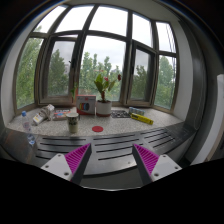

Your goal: Pour water

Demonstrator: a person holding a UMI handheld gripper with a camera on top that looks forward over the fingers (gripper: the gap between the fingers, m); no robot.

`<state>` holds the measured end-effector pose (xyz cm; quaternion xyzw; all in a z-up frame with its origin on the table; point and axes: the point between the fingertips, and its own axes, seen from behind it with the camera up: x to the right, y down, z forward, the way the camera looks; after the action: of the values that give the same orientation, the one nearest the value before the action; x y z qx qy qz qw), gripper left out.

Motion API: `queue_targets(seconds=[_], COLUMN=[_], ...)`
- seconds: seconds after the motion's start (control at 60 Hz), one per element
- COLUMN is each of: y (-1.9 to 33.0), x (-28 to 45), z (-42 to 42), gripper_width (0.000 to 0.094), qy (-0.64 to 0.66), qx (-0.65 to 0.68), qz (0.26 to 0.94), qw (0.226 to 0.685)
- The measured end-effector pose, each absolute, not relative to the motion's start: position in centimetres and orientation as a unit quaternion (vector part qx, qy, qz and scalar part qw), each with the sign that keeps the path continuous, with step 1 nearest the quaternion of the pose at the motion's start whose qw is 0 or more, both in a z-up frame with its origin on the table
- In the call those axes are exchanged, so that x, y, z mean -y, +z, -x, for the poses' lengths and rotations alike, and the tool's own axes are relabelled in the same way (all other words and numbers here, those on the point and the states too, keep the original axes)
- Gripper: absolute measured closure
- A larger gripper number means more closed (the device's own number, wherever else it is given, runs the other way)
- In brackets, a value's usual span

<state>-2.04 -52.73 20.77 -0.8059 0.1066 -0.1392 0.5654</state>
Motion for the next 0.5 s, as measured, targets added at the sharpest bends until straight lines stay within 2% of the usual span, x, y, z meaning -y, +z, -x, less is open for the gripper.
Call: queue_targets(seconds=[0.1,0.233,0.5], y=[20.1,17.6,7.0], x=[52.8,53.3,54.5], z=[2.2,3.2,12.6], gripper_width=[0.0090,0.0089,0.0093], qy=[-0.143,-0.149,-0.112], qx=[-0.107,-0.101,-0.076], qz=[0.808,0.817,0.849], qw=[0.561,0.548,0.510])
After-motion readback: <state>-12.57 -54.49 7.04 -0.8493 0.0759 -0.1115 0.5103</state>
